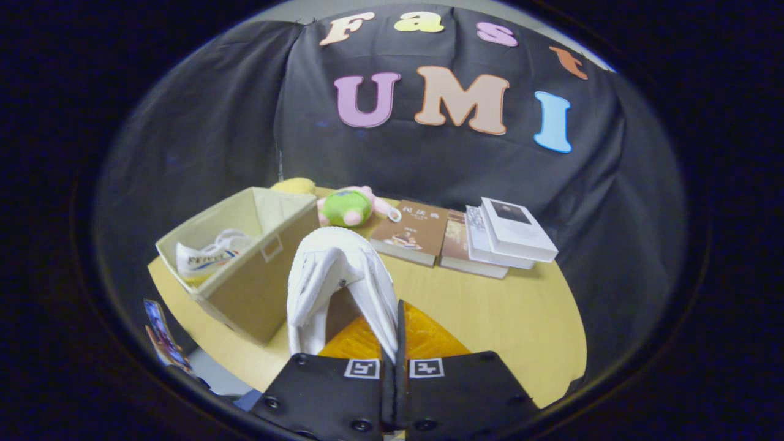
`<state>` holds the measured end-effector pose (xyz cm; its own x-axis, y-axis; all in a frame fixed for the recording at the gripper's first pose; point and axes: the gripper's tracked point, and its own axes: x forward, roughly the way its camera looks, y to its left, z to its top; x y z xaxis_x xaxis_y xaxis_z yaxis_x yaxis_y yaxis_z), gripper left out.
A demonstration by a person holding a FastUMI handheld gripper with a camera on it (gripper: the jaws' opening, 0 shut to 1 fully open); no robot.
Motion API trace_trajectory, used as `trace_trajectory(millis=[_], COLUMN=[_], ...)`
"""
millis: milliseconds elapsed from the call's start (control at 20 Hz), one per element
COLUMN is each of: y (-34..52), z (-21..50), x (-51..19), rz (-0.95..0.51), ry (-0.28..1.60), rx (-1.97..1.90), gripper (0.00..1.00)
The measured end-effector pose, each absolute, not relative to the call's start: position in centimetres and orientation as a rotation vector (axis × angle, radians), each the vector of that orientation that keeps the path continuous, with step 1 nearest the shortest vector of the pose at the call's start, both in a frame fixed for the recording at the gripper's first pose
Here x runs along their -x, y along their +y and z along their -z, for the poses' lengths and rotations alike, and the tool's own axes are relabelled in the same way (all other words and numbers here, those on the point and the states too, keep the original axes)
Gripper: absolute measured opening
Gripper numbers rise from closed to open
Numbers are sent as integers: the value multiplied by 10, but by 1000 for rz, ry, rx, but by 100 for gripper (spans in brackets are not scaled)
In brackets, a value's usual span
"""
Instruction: Open the storage box then place both shoes into the box .Put the left shoe in first, then the right shoe, with the right side of both shoes facing outward in a uniform manner.
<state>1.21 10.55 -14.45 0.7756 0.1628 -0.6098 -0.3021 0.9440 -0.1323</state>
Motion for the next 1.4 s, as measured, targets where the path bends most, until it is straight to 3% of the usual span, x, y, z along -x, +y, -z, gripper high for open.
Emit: trace_trajectory(millis=[350,600,800,1150,1400], y=[227,305,338,313,305], z=[83,105,147,212,208], x=[-32,-35,-40,-66,-62], rz=[-417,-456,-388,-164,-187], ry=[646,749,875,968,1001], rx=[41,-98,-244,-361,-437], gripper=[3,4,3,4,5])
